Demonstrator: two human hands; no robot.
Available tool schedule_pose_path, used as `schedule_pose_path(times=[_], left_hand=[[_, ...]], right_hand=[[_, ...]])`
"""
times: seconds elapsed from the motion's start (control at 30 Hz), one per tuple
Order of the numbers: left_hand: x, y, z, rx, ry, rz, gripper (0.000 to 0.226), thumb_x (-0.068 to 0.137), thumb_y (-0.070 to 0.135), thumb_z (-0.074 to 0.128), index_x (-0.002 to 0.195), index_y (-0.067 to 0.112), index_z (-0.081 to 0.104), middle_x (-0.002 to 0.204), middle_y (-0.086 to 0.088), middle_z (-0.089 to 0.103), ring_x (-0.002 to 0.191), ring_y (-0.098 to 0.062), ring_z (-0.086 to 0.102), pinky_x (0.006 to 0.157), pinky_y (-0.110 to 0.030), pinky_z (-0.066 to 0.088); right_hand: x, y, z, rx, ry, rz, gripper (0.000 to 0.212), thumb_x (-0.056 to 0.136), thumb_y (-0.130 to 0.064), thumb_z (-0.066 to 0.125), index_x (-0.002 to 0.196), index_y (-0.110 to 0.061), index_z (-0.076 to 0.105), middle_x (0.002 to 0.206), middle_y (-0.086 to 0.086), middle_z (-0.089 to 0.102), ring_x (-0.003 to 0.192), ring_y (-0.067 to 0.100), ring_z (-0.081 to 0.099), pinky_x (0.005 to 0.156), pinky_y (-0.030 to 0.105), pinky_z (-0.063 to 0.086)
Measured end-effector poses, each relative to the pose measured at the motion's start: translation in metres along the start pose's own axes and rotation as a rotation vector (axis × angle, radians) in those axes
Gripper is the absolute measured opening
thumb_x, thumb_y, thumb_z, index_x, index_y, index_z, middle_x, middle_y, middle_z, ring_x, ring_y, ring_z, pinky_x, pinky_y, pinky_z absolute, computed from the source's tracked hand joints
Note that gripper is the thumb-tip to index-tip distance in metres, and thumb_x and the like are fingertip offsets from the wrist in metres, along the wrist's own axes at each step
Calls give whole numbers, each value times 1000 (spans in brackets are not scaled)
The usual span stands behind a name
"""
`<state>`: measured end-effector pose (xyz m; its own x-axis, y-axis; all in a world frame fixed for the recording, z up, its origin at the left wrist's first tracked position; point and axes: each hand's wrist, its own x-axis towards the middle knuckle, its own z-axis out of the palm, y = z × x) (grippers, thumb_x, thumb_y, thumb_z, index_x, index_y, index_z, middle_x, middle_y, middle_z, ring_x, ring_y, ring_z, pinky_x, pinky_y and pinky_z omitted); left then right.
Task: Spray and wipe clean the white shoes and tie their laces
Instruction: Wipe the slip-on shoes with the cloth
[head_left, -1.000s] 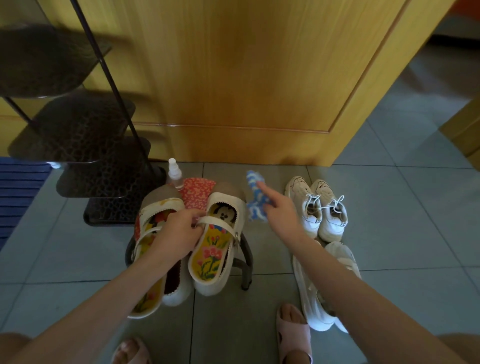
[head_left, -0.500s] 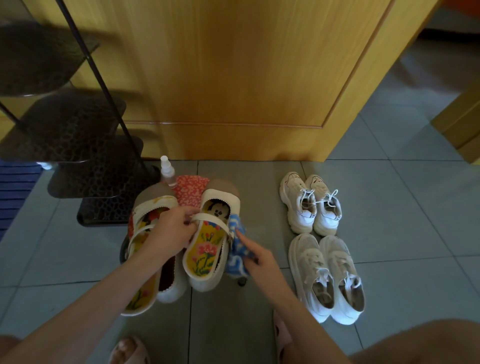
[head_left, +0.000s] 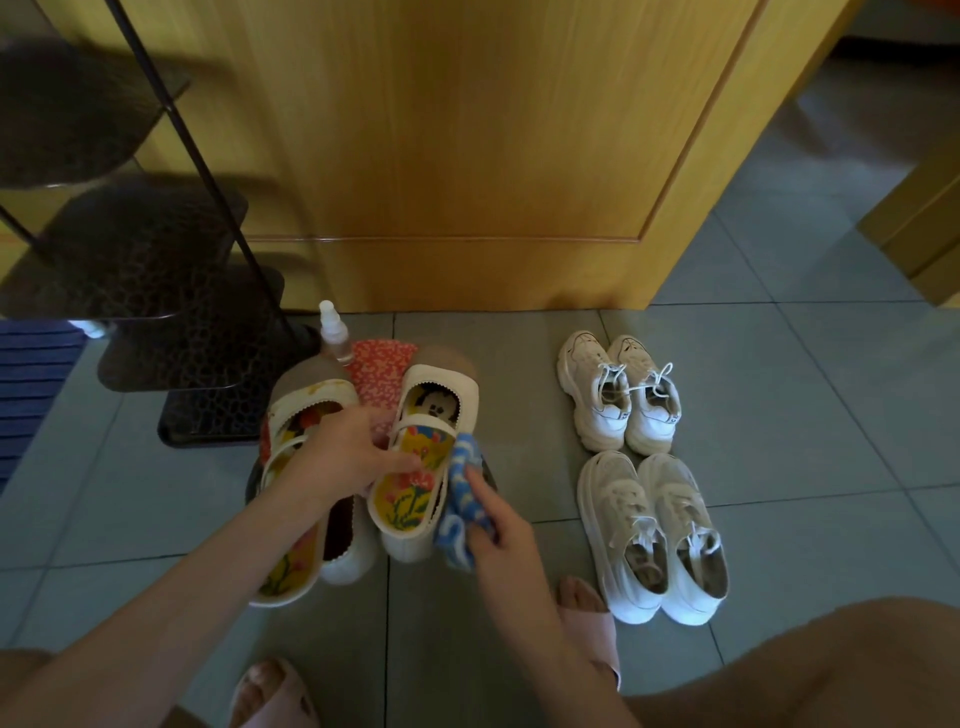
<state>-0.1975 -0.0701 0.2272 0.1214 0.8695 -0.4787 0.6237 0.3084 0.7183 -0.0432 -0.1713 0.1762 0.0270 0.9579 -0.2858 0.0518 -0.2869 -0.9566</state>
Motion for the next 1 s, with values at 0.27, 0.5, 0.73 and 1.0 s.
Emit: schedule_pose_path(times=[0.27, 0.5, 0.73, 1.0], left_hand=[[-5, 2, -2, 28, -53, 37, 21, 76, 12, 75, 92, 20, 64, 85, 5, 69, 71, 0, 62, 52, -13, 45], [-8, 2, -2, -56, -45, 39, 27, 76, 5, 74, 83, 27, 61, 76, 12, 66, 72, -3, 63, 57, -17, 50], [-10, -1, 2, -156, -22, 10, 29, 75, 3, 73, 77, 29, 61, 55, 19, 67, 54, 4, 64, 53, -20, 51], [-12, 0, 8, -154, 15, 0, 29, 80, -1, 69, 106, 10, 62, 64, 7, 65, 67, -13, 62, 73, -34, 55]], right_hand=[[-30, 12, 21, 10, -62, 19, 56, 97, 7, 36, 140, -28, 33, 144, -22, 28, 124, -21, 29, 95, -4, 25], [-56, 19, 22, 72, -159, 95, 60, 90, 10, 45, 119, -43, 47, 131, -23, 45, 102, -28, 46, 92, 2, 35], [-19, -10, -5, 255, 58, 55, 49, 94, 9, 38, 126, -28, 48, 126, 1, 59, 109, 11, 60, 90, 16, 50], [-35, 2, 34, 1, -75, -11, 61, 96, -7, 48, 145, -33, 23, 155, -13, 17, 143, 5, 17, 114, 22, 23]])
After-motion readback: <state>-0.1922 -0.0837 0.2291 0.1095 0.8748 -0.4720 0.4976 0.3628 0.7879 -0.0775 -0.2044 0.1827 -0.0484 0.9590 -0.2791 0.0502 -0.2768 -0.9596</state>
